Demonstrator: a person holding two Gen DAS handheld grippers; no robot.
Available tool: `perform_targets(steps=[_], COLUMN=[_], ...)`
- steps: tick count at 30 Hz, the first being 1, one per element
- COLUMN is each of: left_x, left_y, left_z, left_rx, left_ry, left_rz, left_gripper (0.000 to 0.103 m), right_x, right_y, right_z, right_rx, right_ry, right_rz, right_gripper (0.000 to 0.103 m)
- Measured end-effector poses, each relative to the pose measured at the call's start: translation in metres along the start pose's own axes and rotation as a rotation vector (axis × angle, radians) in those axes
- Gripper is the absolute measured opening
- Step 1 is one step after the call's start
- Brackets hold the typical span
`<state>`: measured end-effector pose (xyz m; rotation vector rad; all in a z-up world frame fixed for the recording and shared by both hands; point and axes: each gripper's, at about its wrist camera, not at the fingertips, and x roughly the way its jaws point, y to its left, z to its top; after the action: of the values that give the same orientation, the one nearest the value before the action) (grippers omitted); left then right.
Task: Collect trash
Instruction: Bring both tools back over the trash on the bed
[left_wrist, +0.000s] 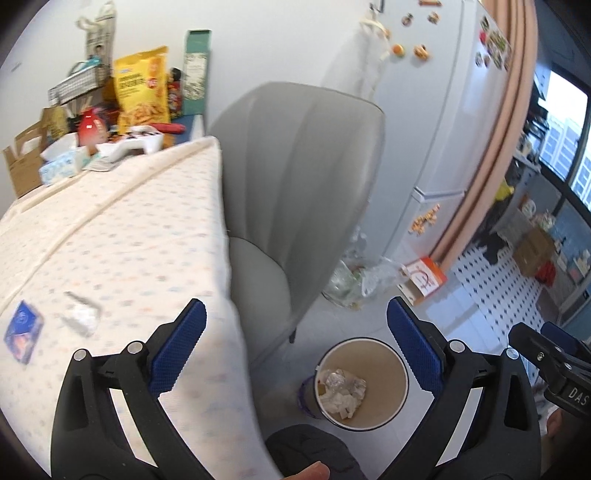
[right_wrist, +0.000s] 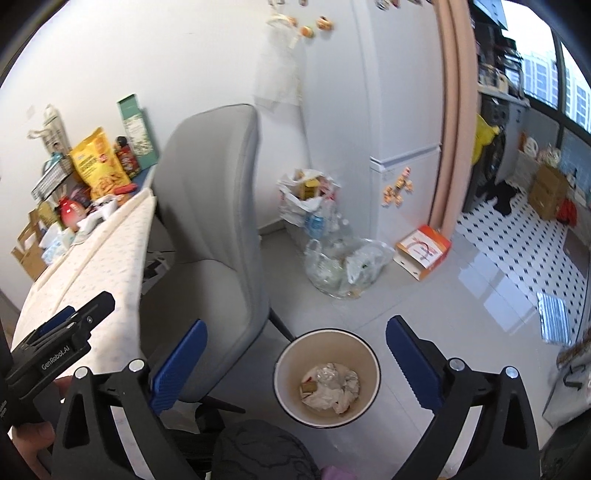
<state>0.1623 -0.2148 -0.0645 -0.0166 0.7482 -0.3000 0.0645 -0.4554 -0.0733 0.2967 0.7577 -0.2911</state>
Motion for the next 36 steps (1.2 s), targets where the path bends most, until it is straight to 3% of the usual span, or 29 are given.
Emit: perform_targets(steps=[20,36], left_x=[-0.092,-0.115], left_y=[0.147,0.224], left_z=[-0.033,-0.056], left_rx=[-0.246,-0.328], left_ry=[-0.126,-0.121], left_rz=[0.135,0.234], left_gripper=[0.097,0.097], right_x=[-0.048,-0.047], right_y=[0.151,0.232], right_z=[-0.024,-0.045], right_rx=[-0.243,-0.356], right_ry=[-0.032,-0.01], right_rz=[0.141,0.244], right_gripper=[0.095,0.095])
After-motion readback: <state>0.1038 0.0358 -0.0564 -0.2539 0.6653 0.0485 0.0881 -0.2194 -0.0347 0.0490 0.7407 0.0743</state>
